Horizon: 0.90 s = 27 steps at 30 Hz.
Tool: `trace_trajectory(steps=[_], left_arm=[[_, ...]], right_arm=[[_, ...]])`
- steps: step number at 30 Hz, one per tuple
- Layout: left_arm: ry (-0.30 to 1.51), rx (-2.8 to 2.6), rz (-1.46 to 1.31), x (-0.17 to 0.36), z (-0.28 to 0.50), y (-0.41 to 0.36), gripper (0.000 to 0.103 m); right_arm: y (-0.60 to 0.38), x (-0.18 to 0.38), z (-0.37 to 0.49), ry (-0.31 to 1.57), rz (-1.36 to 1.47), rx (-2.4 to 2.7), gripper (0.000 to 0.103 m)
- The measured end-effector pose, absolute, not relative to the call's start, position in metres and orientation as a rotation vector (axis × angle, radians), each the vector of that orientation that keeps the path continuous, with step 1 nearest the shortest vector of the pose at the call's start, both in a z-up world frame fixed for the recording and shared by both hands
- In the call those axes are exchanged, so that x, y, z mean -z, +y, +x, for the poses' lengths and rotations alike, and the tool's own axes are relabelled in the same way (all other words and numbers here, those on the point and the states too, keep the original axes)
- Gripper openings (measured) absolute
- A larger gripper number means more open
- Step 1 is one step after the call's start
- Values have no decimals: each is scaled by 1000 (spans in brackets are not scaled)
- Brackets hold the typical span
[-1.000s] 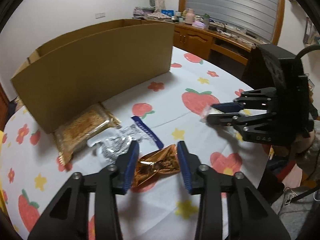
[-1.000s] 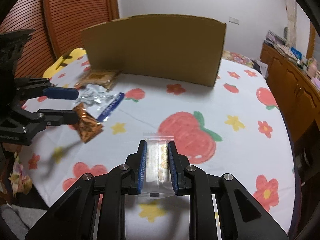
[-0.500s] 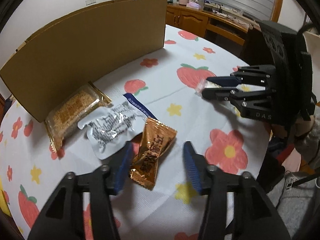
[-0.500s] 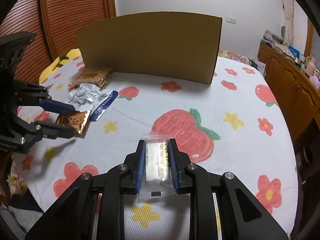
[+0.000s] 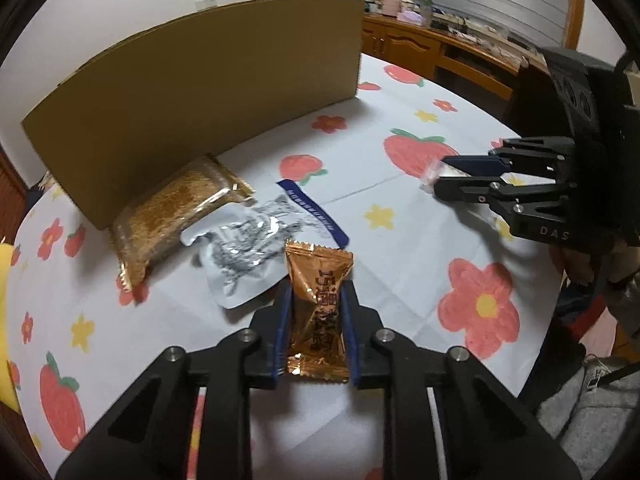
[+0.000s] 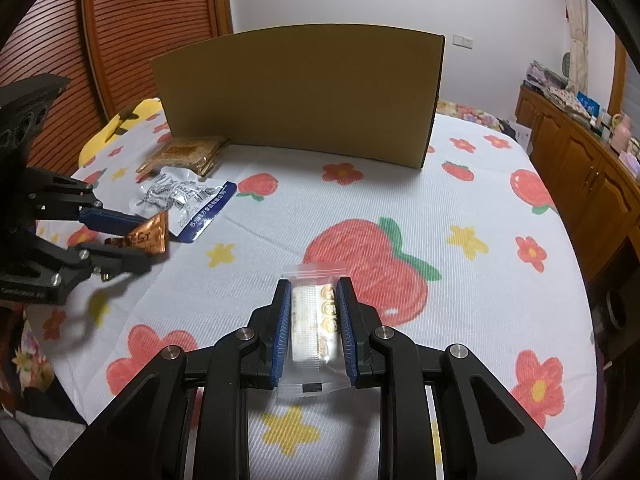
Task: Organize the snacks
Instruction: 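Grasp the clear wrapped bar with the right tool while the left tool grasps the copper candy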
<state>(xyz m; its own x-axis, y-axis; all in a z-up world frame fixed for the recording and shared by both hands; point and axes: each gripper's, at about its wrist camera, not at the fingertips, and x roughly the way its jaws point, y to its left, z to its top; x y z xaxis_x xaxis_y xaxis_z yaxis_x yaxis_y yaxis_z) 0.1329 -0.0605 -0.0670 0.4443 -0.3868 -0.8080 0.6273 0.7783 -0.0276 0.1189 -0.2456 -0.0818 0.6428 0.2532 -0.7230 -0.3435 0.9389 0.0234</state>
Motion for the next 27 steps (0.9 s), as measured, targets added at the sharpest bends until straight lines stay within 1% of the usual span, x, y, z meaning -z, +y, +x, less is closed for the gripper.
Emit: trace_trajectory(steps=[11,27], left_arm=[[851,585,149,52,131,-33,20],[767,528,81,30,134,-25,20]], right_arm=[[-246,81,119,804,-104,-346,20],[-246,81,119,806,-109,-343,19]])
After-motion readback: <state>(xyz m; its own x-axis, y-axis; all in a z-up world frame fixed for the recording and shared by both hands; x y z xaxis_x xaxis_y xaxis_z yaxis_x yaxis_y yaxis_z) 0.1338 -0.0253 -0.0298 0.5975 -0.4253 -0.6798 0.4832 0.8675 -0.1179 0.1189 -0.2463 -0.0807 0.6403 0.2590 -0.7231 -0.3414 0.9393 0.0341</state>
